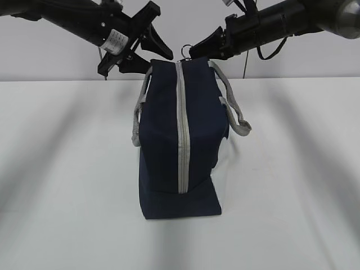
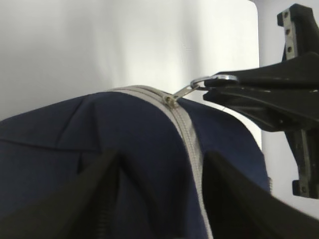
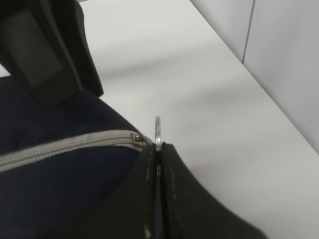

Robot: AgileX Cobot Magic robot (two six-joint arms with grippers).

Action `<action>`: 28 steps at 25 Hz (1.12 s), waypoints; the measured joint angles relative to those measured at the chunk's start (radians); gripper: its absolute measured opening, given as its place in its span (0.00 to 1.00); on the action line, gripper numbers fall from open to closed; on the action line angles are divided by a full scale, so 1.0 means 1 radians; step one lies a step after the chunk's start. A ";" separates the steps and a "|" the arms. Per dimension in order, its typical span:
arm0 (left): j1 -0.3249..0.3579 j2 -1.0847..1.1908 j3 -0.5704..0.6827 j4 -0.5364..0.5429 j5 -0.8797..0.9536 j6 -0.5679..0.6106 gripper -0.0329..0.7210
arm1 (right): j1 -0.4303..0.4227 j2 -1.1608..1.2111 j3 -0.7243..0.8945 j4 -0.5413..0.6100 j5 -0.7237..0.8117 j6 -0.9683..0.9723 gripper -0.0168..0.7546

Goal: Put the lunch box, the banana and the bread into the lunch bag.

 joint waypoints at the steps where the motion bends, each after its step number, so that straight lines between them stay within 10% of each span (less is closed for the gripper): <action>1: -0.003 0.005 0.000 -0.005 0.000 0.000 0.55 | 0.000 0.000 0.000 0.000 0.000 0.000 0.00; 7: -0.007 0.025 0.000 -0.010 0.000 0.000 0.52 | 0.000 0.004 0.000 0.000 -0.002 -0.008 0.00; 14: -0.008 0.025 0.000 -0.032 0.001 0.026 0.07 | 0.000 0.004 0.000 0.000 -0.041 -0.013 0.00; 28: -0.020 0.035 0.000 -0.059 -0.004 0.065 0.06 | 0.000 0.080 0.000 0.077 -0.067 -0.041 0.00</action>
